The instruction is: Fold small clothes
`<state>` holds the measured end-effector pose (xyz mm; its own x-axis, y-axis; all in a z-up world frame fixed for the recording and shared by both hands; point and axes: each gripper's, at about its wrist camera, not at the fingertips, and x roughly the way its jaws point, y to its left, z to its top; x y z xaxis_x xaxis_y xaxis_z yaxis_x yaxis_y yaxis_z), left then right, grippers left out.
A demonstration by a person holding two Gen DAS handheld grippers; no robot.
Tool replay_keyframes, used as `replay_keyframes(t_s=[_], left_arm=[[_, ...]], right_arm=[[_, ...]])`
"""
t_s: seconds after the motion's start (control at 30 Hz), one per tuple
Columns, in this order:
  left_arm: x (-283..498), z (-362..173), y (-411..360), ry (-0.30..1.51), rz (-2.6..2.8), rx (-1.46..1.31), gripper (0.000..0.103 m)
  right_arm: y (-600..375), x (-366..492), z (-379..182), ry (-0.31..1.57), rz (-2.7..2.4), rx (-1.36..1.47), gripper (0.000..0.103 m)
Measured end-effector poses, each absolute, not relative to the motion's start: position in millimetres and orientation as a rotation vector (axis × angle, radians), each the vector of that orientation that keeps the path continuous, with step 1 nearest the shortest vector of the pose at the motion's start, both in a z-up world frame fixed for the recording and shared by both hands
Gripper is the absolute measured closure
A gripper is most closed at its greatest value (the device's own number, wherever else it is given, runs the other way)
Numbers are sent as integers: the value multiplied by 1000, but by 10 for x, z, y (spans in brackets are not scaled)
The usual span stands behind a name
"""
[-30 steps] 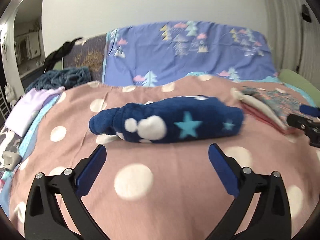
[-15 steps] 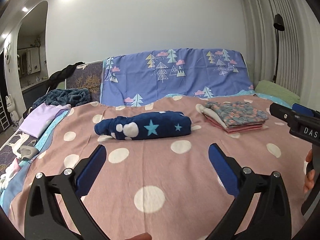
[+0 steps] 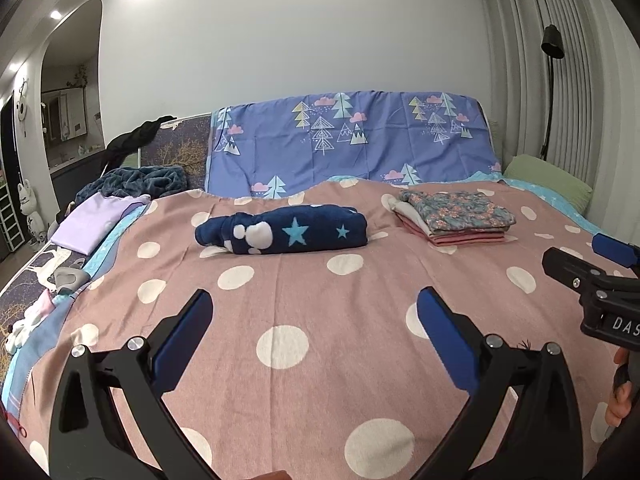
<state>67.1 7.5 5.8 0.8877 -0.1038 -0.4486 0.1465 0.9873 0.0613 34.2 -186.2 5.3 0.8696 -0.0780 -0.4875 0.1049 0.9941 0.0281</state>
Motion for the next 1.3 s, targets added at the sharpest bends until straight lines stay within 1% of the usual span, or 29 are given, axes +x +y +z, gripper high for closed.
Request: replay_keyframes(t_s=[0.33,0.7,1.3], left_arm=[[566,-23,-33,500,-129,112,1],[494,-20,-135,522,-143,110,1],[457,-18,-156,524,-138,115,1]], right_arm=[[-1865,241,-63,533,-101,45,2],[-1811,126,7,498,-119,21,2],[-1804,110,-7,500,-124,12,2]])
